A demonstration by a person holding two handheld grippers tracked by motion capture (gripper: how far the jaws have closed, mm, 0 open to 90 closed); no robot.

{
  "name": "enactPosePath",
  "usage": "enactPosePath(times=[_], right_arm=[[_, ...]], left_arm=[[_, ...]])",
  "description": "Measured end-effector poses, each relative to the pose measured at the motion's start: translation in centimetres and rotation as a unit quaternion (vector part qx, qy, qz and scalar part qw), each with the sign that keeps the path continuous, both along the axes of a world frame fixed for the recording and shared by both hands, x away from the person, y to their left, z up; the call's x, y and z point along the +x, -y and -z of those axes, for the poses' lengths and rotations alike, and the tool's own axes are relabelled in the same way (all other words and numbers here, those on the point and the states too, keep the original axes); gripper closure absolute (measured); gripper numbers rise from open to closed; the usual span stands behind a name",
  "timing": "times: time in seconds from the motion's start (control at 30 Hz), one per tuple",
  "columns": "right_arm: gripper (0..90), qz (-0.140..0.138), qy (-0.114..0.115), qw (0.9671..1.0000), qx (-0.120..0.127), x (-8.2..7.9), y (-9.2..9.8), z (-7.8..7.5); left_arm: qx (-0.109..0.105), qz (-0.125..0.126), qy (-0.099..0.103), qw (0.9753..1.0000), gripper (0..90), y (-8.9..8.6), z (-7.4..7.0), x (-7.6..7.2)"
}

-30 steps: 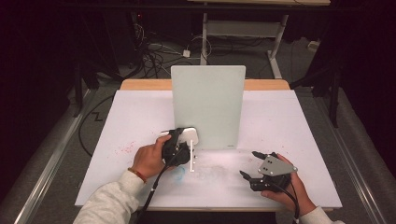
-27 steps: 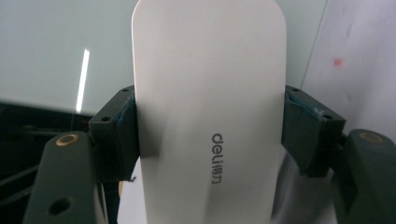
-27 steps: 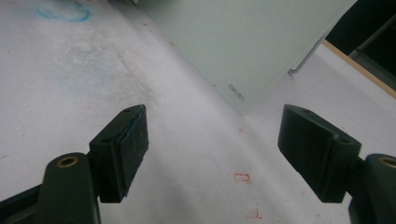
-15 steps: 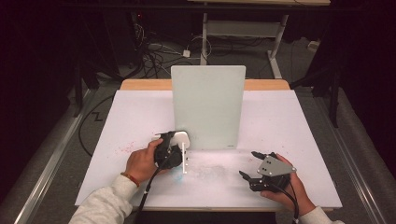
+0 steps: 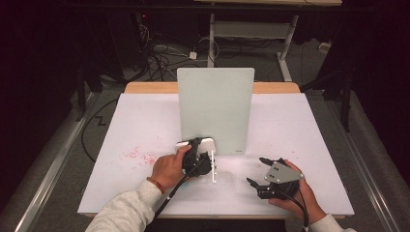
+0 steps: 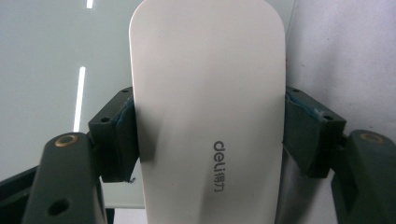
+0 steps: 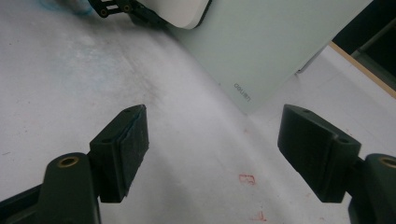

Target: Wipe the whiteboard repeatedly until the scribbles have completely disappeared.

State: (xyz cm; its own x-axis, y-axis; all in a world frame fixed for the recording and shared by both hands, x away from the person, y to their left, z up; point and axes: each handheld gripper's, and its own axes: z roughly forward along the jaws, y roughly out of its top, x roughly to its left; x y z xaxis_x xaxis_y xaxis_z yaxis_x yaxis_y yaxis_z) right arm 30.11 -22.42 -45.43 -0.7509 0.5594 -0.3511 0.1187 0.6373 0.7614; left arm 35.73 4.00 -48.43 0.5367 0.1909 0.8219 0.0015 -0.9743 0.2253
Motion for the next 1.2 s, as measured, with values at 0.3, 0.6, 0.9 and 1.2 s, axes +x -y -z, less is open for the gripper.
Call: enactPosePath(times=[0.3,0.6,0.9,1.2], right_arm=[[25.3,0.002,0.001,1.0,0.003,-0.1,0.2,-0.2],[25.3,0.001,0.001,1.0,0.002,-0.1,0.2,-0.2],[25.3,-0.002,-0.003,1.0,-0.002,-0.1,-0.1,0.0],[25.3,-0.003,-0.003,1.0,-0.006,0.0,-0.1,0.2]], left_arm=[[-0.024,-0.016,0.003,0.9996,28.2,-2.5,-1.3,0.4],[-0.043,-0.034,0.008,0.9984,28.2,-4.0,-1.7,0.5],[-0.032,-0.021,0.009,0.9992,28.2,-1.6,-0.7,0.2],[-0.011,-0.004,0.0,0.9999,28.3,-0.9,-0.2,0.1]])
